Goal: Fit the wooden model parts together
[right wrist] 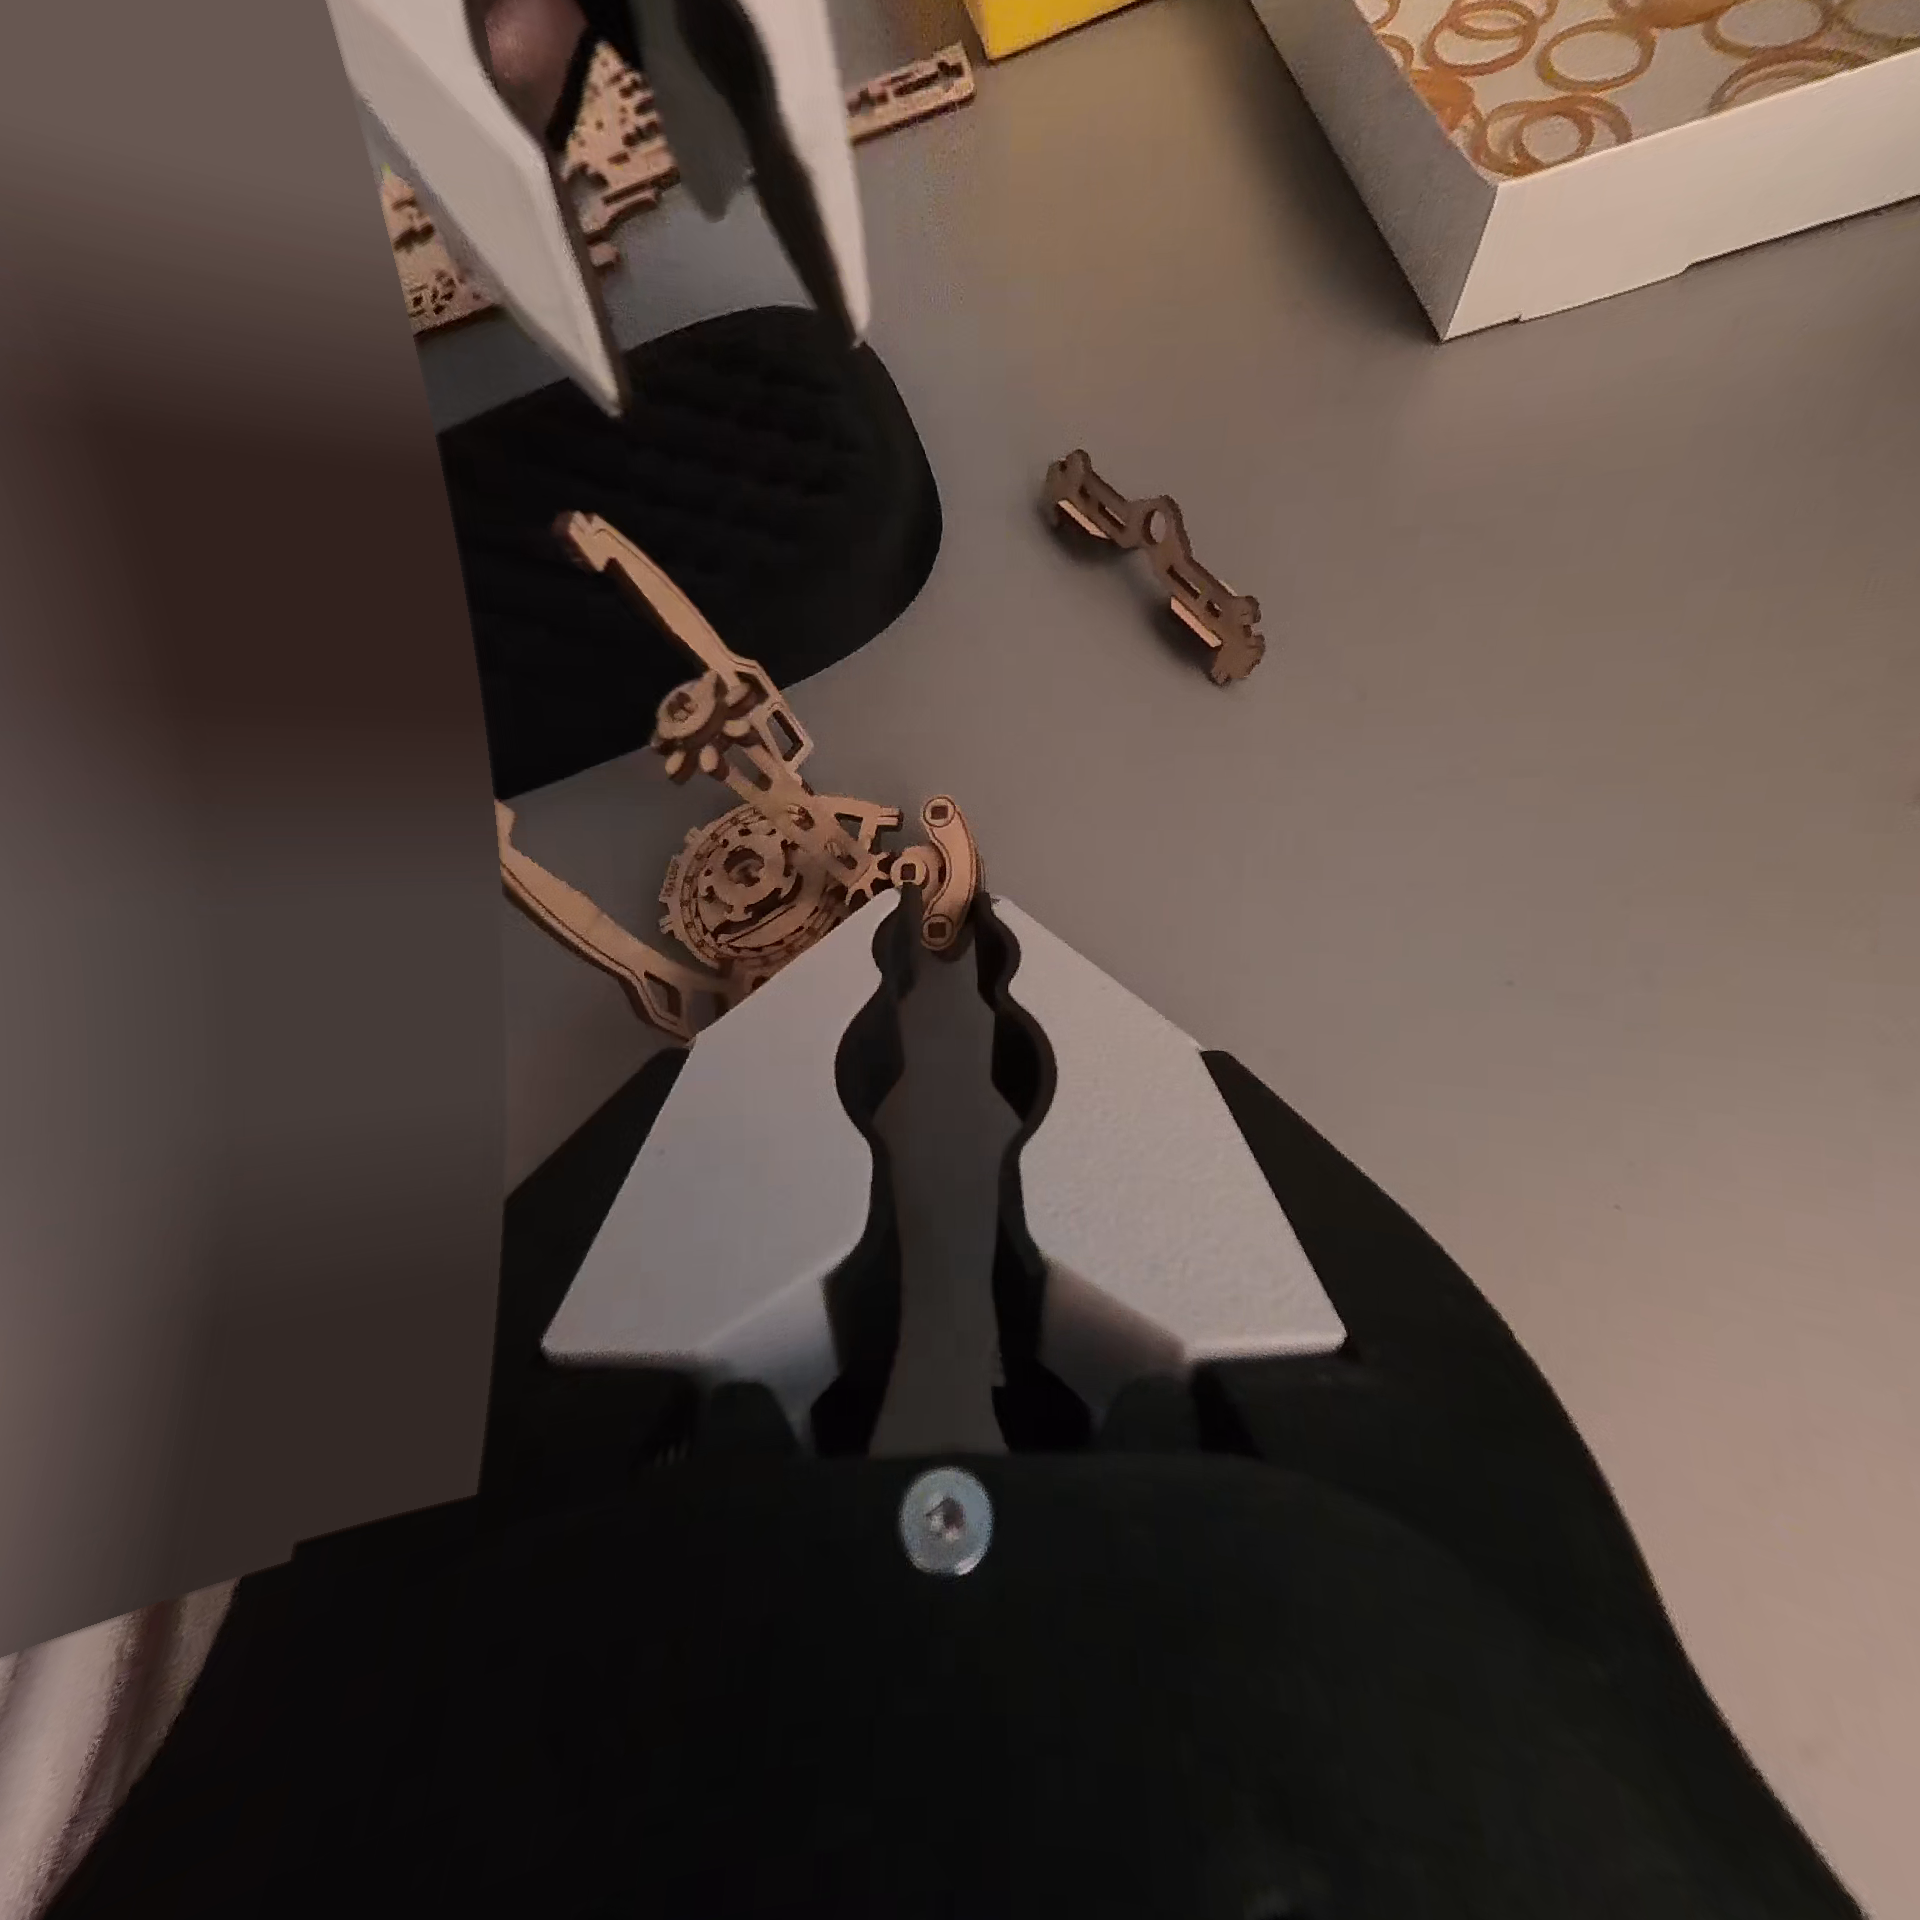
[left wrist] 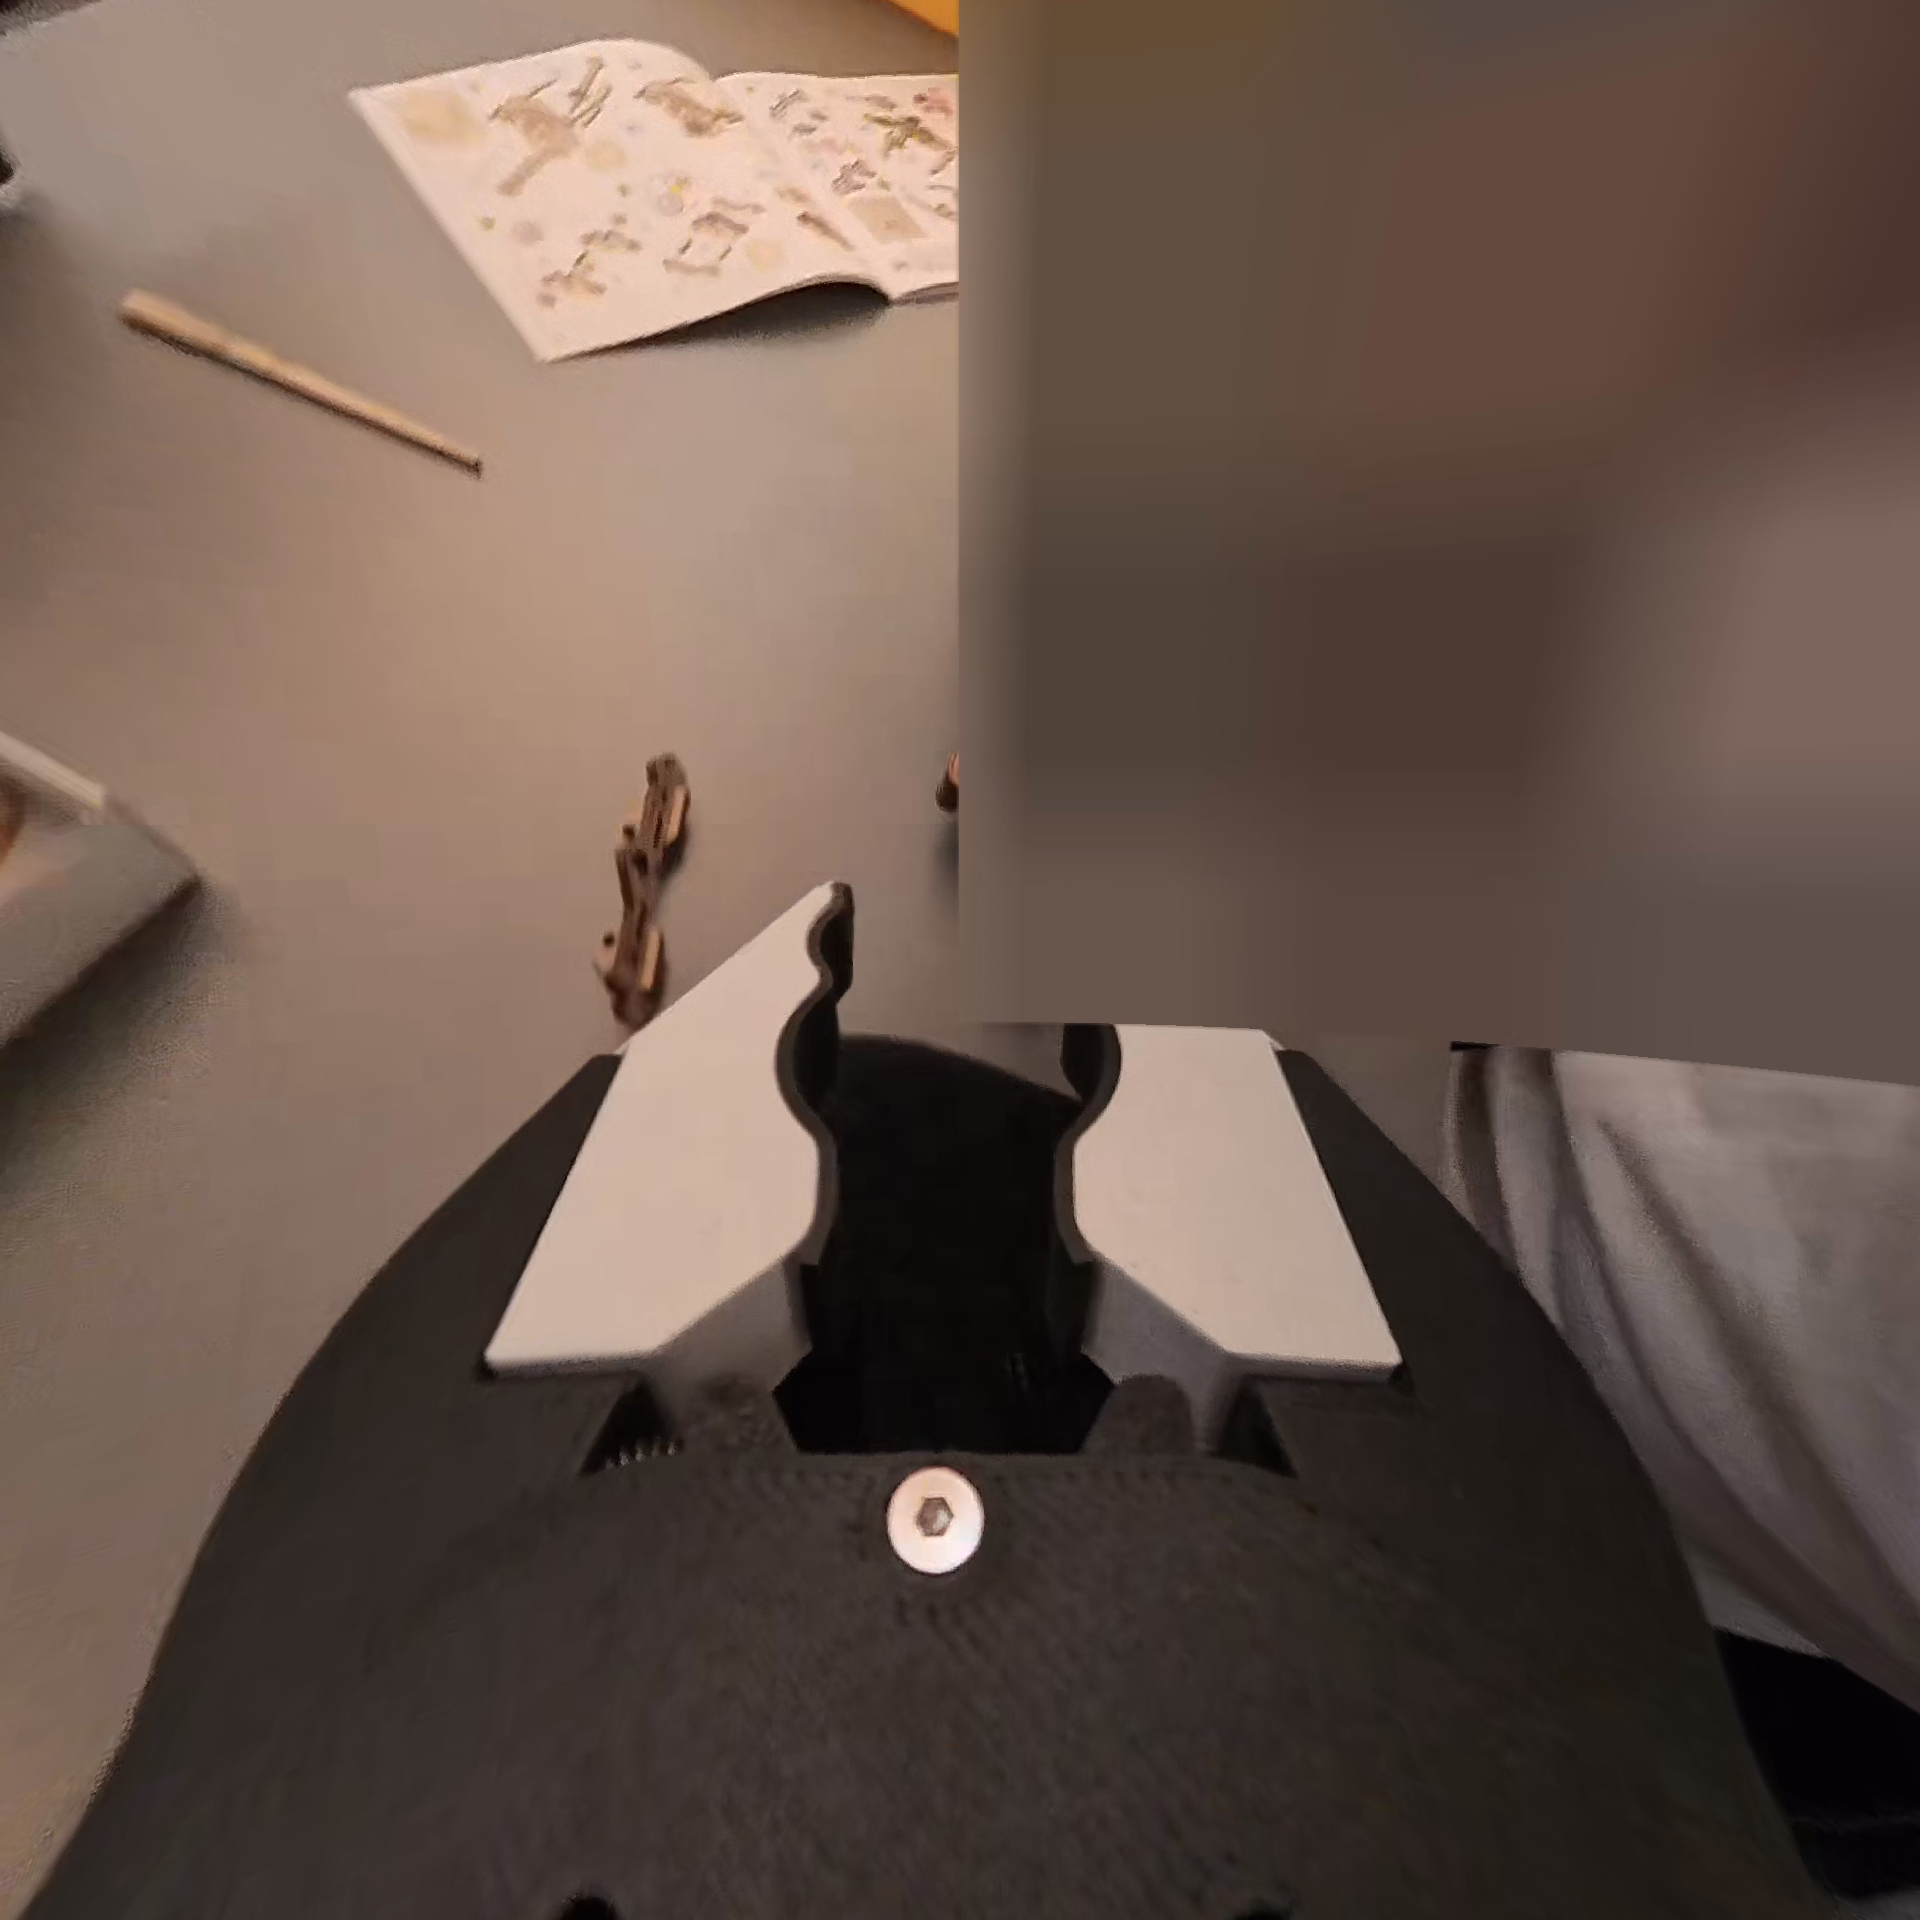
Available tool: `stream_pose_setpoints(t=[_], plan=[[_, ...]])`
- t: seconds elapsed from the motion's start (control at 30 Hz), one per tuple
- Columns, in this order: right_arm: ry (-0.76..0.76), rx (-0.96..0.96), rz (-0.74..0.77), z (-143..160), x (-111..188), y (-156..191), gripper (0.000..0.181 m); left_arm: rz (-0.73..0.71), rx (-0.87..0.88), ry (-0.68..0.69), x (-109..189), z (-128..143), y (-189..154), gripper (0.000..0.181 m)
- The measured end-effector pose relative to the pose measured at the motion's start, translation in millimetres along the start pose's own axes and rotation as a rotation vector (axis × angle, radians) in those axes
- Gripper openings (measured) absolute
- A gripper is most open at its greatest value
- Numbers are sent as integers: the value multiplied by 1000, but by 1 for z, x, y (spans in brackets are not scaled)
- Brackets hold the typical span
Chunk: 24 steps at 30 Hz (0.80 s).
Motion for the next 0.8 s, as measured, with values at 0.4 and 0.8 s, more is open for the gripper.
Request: stream_pose_setpoints(t=[0.4, 0.8], plan=[[123, 38, 156, -9, -5, 8, 8, -102, -53, 77, -43, 34, -39, 43], [192, 168, 206, -6, 1, 2, 7, -235, -116, 189, -70, 28, -36, 38]])
Point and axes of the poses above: each gripper's, where its closed fingertips meet, x back along the fingers, z out of its underside, y = z × x across the jaws, the point moved 4 cm from there along x, back along the fingers, and after that the axes turned 12 degrees about -x, right-handed, at the moved point
